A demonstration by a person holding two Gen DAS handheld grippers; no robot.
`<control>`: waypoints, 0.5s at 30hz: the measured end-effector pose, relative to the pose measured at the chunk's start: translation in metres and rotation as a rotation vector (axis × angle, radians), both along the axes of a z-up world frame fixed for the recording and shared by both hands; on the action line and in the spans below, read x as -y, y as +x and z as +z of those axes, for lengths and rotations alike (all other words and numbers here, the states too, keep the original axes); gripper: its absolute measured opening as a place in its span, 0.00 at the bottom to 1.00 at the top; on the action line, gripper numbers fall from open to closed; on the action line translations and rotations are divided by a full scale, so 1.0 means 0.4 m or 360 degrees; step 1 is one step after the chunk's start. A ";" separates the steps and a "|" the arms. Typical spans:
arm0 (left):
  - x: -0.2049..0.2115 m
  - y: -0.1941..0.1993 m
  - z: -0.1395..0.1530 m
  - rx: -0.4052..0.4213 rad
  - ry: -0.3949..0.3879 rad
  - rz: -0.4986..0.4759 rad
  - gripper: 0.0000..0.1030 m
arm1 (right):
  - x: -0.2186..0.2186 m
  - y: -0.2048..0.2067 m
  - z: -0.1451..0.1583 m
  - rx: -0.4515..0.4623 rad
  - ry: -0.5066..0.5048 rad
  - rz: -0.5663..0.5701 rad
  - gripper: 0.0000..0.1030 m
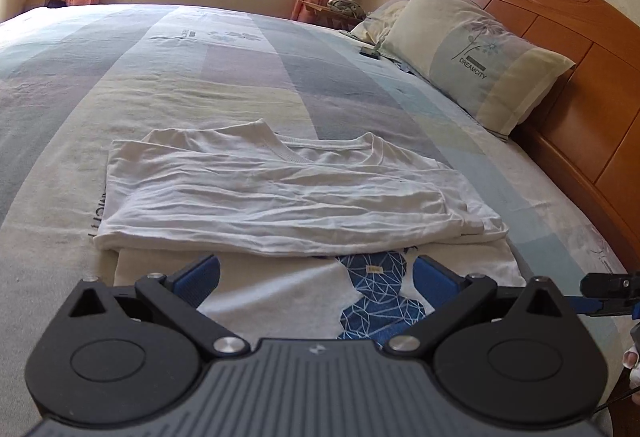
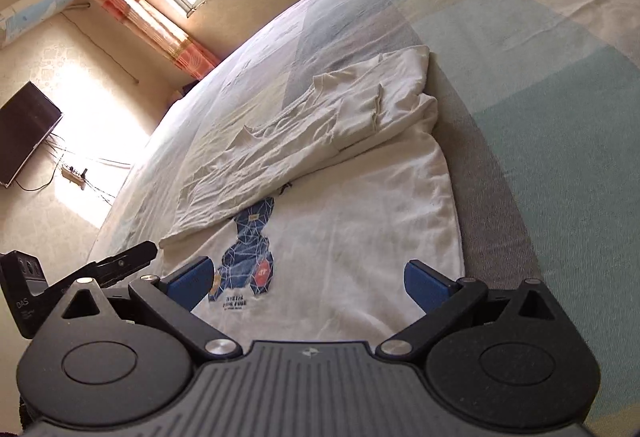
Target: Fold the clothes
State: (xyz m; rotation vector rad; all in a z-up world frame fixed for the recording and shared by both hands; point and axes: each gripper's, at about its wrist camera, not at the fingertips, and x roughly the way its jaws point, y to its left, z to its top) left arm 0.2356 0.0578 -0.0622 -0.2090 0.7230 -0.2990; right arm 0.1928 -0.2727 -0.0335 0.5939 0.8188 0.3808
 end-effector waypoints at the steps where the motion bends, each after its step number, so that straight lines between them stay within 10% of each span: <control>1: -0.004 0.020 -0.005 0.0004 -0.0009 -0.0007 0.99 | -0.003 0.032 0.012 0.0005 -0.0002 0.0006 1.00; 15: -0.007 0.129 -0.044 0.0031 -0.0023 -0.0122 0.99 | -0.019 0.420 -0.041 -0.0141 -0.0005 0.0041 1.00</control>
